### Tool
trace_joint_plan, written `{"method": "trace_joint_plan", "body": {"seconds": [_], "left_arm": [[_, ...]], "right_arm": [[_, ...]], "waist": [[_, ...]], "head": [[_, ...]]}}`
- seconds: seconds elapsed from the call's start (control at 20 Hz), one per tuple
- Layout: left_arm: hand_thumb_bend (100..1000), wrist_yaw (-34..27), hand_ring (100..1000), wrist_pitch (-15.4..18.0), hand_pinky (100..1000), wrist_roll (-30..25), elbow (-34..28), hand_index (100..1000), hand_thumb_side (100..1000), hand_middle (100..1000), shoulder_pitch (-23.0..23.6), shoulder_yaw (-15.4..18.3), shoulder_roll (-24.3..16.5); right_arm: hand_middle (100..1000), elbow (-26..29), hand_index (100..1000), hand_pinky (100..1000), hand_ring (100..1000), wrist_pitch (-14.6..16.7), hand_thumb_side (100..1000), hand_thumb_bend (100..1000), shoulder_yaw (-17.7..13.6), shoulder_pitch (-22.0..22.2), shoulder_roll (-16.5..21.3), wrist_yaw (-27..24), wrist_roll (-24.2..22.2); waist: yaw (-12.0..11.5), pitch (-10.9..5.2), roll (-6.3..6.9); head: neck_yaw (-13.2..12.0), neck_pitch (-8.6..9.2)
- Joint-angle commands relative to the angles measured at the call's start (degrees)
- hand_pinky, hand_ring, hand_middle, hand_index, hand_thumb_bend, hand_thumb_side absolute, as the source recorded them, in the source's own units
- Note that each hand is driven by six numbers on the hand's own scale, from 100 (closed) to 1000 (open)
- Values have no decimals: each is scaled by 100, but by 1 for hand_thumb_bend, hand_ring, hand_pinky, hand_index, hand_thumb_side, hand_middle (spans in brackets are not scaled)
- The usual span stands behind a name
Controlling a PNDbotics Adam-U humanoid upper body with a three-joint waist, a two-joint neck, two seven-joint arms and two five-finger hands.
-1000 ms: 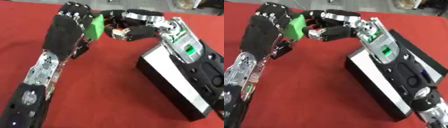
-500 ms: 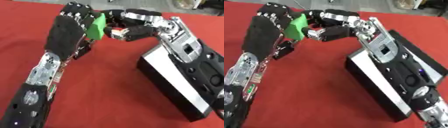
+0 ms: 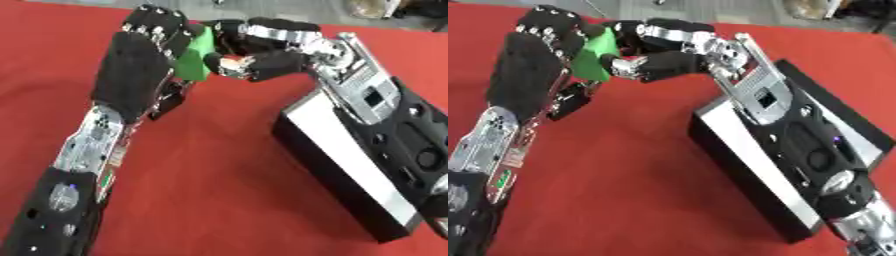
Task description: Pick up the objects with one hand, pass them to the other hand, and then place them into the box on the other side of the table.
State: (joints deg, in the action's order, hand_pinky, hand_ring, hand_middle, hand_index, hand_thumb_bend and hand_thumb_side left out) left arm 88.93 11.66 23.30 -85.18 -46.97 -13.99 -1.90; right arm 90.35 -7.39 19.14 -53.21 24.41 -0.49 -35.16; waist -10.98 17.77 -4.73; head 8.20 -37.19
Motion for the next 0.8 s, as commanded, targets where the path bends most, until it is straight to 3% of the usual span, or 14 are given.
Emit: {"method": "trace_joint_plan", "body": {"seconds": [0.05,0.8], "left_arm": [[163,74,624,-8,690,-52,-59,503,100,458,-221,-110,183],[124,-214,609,69,692,117,-139,494,100,436,-303,-206,317]], "right_arm": [[1000,140,1000,1000,1000,49,604,100,112,-139,-120,26,-133],[1000,-69,1000,1000,1000,299,541,100,151,-182,-179,392,-81]], "waist": [[11,-59,-72],[12,-9,-132]], "head": [[8,37],[-3,67]]}}
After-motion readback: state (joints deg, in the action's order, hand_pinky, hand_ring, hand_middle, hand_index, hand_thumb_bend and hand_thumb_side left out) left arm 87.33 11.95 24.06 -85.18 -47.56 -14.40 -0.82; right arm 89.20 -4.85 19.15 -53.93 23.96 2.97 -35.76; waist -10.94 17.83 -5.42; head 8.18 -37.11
